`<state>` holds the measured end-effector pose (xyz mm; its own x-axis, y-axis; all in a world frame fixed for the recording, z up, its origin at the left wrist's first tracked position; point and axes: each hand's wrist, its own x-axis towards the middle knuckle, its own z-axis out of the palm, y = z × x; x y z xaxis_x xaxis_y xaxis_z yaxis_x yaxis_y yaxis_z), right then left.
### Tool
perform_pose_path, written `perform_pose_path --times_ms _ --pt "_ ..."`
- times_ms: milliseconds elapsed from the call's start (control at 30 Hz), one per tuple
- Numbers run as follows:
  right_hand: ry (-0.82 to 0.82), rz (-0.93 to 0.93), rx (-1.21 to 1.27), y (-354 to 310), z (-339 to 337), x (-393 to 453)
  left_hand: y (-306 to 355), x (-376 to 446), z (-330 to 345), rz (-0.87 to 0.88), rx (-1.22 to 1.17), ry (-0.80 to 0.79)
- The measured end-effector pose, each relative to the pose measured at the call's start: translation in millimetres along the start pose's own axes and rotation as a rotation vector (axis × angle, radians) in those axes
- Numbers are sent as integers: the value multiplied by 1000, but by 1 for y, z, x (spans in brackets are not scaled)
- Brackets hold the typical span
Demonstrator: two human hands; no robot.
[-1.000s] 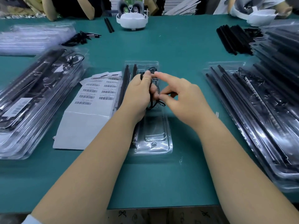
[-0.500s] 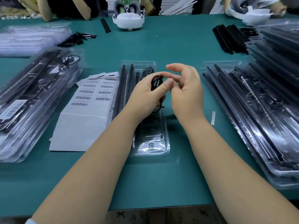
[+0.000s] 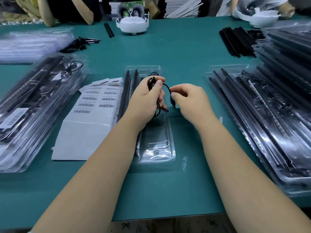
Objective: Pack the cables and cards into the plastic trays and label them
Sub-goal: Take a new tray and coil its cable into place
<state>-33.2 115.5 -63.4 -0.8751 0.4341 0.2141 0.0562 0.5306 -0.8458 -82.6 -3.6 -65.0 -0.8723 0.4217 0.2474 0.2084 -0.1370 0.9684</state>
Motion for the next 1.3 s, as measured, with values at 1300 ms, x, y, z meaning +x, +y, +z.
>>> perform_pose_path --times_ms 1300 --pt "-402 44 357 -12 4 -17 13 -4 1 -106 47 -11"
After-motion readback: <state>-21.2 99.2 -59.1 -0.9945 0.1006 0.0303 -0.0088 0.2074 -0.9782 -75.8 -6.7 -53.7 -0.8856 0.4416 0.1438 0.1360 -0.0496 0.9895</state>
